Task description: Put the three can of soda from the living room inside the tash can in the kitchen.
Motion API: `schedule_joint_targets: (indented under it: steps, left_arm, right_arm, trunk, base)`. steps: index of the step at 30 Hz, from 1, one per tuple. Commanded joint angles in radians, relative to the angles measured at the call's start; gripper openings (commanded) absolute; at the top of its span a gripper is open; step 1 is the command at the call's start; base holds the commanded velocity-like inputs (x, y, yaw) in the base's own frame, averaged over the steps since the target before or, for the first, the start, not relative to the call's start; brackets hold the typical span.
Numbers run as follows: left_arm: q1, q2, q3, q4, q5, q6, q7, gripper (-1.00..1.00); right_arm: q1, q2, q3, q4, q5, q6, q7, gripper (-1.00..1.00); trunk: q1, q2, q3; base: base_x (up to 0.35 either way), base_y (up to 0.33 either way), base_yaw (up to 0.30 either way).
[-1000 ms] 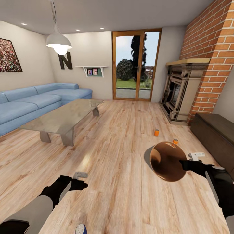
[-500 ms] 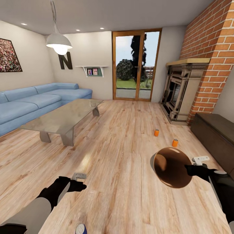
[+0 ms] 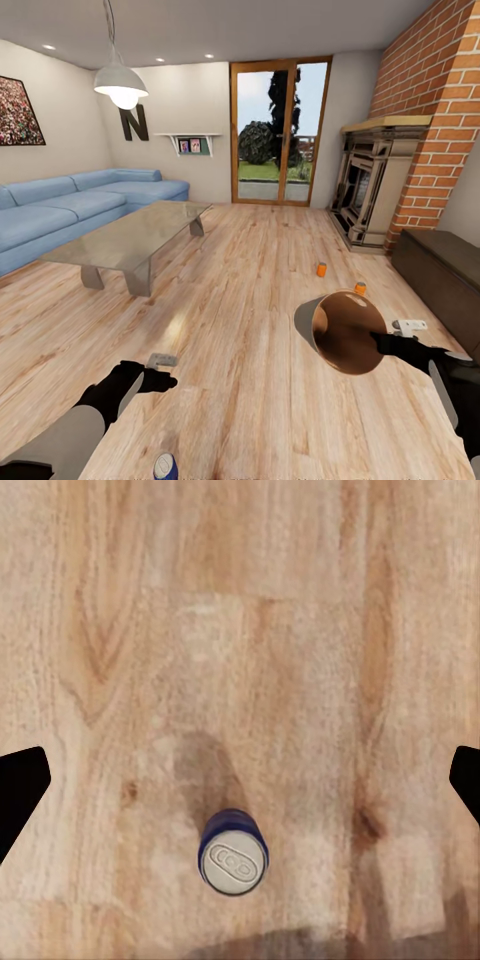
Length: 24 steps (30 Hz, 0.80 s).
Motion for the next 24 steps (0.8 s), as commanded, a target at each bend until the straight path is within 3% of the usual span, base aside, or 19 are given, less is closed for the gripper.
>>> schedule_joint_targets:
  steps: [1,20,24]
  left_arm:
    - [0.0,0.0,0.0,0.001,-0.001,0.001,0.0,1.0]
    - [0.0,0.0,-0.005,0.004,-0.008,0.018,0.005,1.0]
    - [0.0,0.0,-0.004,0.004,-0.008,0.038,0.005,1.0]
  right_arm:
    - [-0.001,0.0,-0.001,-0.001,-0.01,0.0,0.004,-1.0]
    - [-0.002,-0.005,-0.004,-0.03,-0.01,0.004,0.004,-1.0]
    - [-0.008,-0.005,-0.003,-0.093,-0.009,0.06,0.004,-1.0]
  trunk:
    - [0.004,-0.007,-0.003]
    - [0.077,-0.14,-0.063]
    - [0.092,-0.168,-0.075]
  base:
    - [0.0,0.0,0.0]
    - [0.0,0.0,0.0]
    - [0.0,0.0,0.0]
